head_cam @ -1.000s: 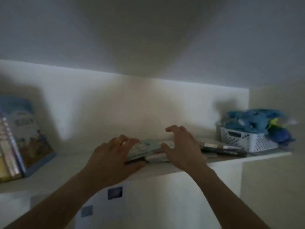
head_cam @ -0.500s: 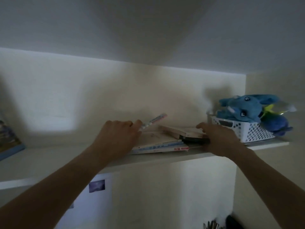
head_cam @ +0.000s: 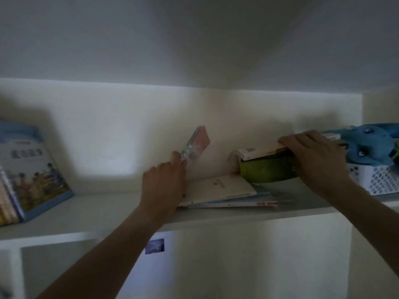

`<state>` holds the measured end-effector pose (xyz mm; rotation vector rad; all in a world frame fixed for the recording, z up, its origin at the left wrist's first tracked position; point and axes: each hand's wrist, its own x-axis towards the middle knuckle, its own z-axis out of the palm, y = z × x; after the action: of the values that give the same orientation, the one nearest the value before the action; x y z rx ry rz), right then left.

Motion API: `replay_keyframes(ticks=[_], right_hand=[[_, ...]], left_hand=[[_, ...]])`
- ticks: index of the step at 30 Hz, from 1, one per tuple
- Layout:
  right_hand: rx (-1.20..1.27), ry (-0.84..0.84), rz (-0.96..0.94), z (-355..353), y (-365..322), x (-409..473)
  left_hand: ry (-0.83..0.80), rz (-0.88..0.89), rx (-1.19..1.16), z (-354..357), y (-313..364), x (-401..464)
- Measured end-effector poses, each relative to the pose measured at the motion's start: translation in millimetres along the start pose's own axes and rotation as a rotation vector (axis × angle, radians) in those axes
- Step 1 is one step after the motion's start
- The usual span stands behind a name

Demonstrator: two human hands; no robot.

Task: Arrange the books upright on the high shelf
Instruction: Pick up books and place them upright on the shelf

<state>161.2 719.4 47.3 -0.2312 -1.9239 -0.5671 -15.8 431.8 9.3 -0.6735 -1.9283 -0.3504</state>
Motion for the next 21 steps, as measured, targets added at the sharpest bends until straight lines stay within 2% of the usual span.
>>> replay_keyframes(ticks=[3, 6, 9, 15, 18, 21], right_hand=[[0.01, 0.185, -0.11, -8.3, -34.2, 30.5], [0.044, 0.367, -0.207, -7.2, -79.0, 73.6], [0.059, 0.486, -0.291, -5.3, -136.9, 124.5], [0.06, 0.311, -0.421, -2.3, -230.7, 156.9], [0.087, 0.26, -0.497, -1.8, -243.5, 145.3], [0.115, 0.183, -0.522, -1.9, -246.3, 131.1]], left_hand=[[0.105, -0.185, -0.045, -18.1, -36.0, -6.9], [0.095, -0.319, -0.022, -42.6, -76.2, -15.4], [0.142, -0.486, -0.121, -54.4, -117.6, -27.9], [0.226, -0.533, -0.155, -66.6, -165.1, -51.5], [0.299, -0.486, -0.127, -78.4, -173.3, -55.2], [0.28, -0.53, -0.054, -83.3, -187.8, -54.8]])
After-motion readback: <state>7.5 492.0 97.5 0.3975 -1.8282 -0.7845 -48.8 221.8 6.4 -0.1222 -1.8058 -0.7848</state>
